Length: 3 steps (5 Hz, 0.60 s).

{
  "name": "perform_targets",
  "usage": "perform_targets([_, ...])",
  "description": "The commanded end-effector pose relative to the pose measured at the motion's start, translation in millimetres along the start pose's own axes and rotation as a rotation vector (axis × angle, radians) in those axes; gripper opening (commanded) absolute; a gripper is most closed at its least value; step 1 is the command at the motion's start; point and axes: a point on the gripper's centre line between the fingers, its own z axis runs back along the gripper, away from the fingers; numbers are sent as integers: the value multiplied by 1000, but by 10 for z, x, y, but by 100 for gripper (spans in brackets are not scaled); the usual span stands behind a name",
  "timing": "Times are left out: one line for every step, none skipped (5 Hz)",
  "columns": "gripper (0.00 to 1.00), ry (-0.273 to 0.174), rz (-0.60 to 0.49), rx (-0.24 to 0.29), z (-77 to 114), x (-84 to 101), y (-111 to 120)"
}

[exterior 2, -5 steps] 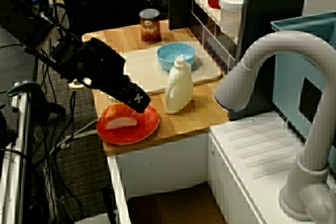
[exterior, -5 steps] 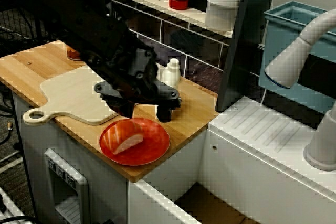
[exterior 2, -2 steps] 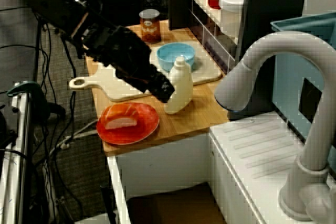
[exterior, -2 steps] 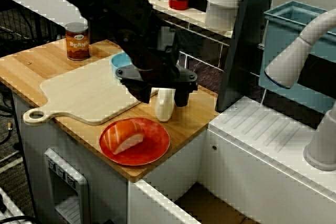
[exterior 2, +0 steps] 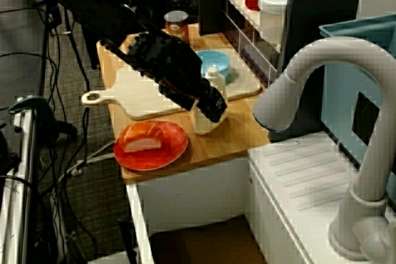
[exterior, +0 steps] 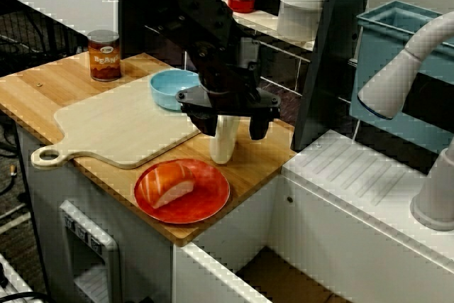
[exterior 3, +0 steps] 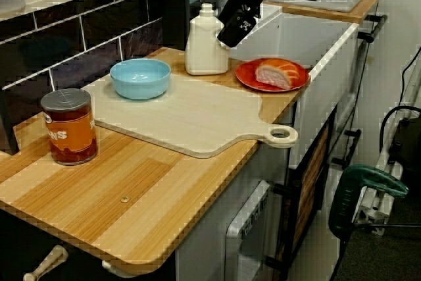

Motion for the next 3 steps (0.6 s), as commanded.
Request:
perform_targets([100, -20, -6, 4, -4, 201, -44])
perform_targets([100, -10, -10, 5, 17, 229, -6])
perform_targets([100, -10, -5, 2, 52, 267, 48])
